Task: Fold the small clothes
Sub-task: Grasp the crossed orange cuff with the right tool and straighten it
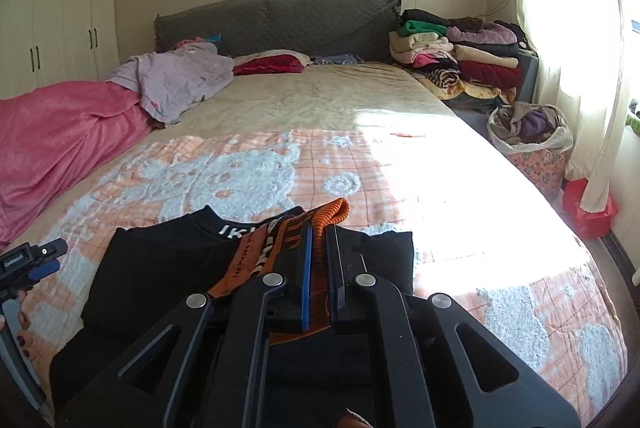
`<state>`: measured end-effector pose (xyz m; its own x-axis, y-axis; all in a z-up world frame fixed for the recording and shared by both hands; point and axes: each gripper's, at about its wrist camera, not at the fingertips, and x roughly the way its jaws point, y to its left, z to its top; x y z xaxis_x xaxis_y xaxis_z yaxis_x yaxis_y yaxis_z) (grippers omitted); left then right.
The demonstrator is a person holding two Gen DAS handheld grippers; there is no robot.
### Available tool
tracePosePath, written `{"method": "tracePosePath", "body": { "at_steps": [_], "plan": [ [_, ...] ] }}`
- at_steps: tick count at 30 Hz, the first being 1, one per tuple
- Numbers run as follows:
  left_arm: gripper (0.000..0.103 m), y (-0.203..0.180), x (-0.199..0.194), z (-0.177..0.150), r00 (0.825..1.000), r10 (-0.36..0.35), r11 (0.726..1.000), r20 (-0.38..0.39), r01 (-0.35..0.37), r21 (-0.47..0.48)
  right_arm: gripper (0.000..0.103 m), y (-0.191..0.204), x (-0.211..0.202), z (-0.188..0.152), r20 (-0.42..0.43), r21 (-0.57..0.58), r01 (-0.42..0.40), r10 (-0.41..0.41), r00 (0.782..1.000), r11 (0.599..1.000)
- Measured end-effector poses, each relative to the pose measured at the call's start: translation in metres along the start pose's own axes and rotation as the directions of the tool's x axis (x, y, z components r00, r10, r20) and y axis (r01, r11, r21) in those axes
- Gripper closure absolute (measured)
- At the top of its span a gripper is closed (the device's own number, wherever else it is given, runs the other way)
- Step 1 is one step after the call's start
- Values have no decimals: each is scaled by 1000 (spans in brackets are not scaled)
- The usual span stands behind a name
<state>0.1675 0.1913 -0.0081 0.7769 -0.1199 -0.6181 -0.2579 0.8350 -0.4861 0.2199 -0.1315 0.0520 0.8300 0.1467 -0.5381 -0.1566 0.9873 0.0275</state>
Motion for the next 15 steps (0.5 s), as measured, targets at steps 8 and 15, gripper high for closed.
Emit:
{"method": "tracePosePath", "body": {
  "at_steps": [8,15],
  "plan": [
    [37,-37,17,-14,998,10,988,-54,-2,156,98,-9,23,-30,-71,5,37,-37,997,999],
    [40,-65,34,-26,996,40,962,-78,-17,272,98,-12,32,-38,-101,6,58,-57,993,998]
  ]
}}
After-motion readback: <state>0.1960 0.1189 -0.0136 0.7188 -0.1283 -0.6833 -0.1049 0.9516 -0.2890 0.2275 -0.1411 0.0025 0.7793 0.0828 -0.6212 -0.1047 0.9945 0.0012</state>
